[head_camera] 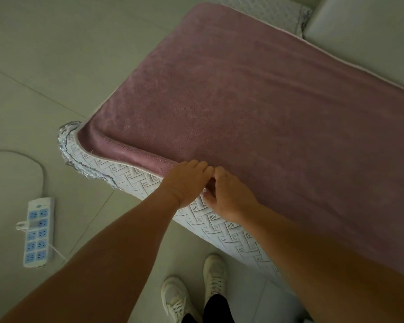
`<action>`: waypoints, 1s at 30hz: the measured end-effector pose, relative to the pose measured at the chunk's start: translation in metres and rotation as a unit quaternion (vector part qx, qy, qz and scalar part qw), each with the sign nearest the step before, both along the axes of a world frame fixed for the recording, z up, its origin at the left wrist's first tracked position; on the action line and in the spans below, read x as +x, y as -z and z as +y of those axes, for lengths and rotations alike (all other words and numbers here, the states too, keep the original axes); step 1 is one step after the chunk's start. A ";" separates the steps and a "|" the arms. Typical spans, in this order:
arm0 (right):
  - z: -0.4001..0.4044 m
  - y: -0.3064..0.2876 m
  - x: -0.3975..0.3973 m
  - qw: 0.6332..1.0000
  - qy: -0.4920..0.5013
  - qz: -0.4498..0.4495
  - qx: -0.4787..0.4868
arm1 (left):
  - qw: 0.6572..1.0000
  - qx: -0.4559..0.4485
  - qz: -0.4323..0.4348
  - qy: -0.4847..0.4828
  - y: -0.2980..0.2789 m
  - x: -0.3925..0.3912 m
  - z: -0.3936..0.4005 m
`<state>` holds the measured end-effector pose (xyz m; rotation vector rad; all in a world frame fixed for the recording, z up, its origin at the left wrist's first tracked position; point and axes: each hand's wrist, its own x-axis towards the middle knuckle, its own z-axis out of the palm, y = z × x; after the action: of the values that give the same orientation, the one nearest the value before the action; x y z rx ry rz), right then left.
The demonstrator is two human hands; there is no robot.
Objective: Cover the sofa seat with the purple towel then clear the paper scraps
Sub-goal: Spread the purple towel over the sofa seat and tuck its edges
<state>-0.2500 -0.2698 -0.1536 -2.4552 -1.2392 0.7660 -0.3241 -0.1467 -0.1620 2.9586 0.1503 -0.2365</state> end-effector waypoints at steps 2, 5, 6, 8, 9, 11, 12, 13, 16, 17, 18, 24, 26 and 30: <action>-0.007 0.002 -0.006 0.999 -0.011 -0.042 -0.012 | 1.000 -0.008 0.003 -0.002 -0.002 -0.001 0.003; -0.016 0.003 -0.013 0.997 -0.008 -0.066 -0.049 | 0.997 -0.048 0.059 0.016 -0.006 -0.007 0.013; -0.018 0.003 -0.016 0.997 -0.015 -0.052 -0.063 | 0.994 -0.059 0.085 0.031 -0.008 -0.009 0.014; -0.020 0.001 -0.022 0.996 -0.028 -0.024 -0.079 | 0.988 -0.065 0.132 0.054 -0.009 -0.014 0.014; -0.020 -0.001 -0.025 0.996 -0.029 -0.015 -0.083 | 0.984 -0.066 0.154 0.058 -0.009 -0.015 0.013; -0.018 -0.004 -0.027 0.995 -0.030 0.002 -0.094 | 0.977 -0.068 0.195 0.047 -0.010 -0.017 0.011; -0.017 -0.005 -0.028 0.994 -0.033 0.018 -0.100 | 0.974 -0.068 0.213 0.043 -0.010 -0.017 0.011; -0.016 -0.006 -0.029 0.993 -0.038 0.041 -0.107 | 0.969 -0.067 0.235 0.043 -0.011 -0.017 0.011; -0.015 -0.007 -0.032 0.988 -0.062 0.082 -0.117 | 0.957 -0.063 0.279 0.036 -0.010 -0.018 0.012; -0.015 -0.007 -0.033 0.988 -0.059 0.075 -0.118 | 0.959 -0.068 0.275 0.023 -0.010 -0.019 0.012; -0.015 -0.007 -0.034 0.990 -0.044 0.066 -0.120 | 0.961 -0.075 0.264 0.009 -0.009 -0.020 0.011; -0.026 -0.006 -0.009 0.981 0.054 0.069 -0.173 | 0.972 -0.089 0.214 -0.042 -0.008 -0.018 0.003; -0.035 -0.005 0.000 0.977 0.057 0.076 -0.191 | 0.970 -0.094 0.218 -0.045 -0.009 -0.014 -0.003; -0.048 -0.004 0.013 0.982 0.095 0.023 -0.163 | 0.971 -0.127 0.197 -0.044 -0.014 0.003 -0.025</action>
<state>-0.2374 -0.3178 -0.1498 -2.7439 -0.9021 1.0352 -0.3208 -0.1719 -0.1479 2.6097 0.2764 -0.7676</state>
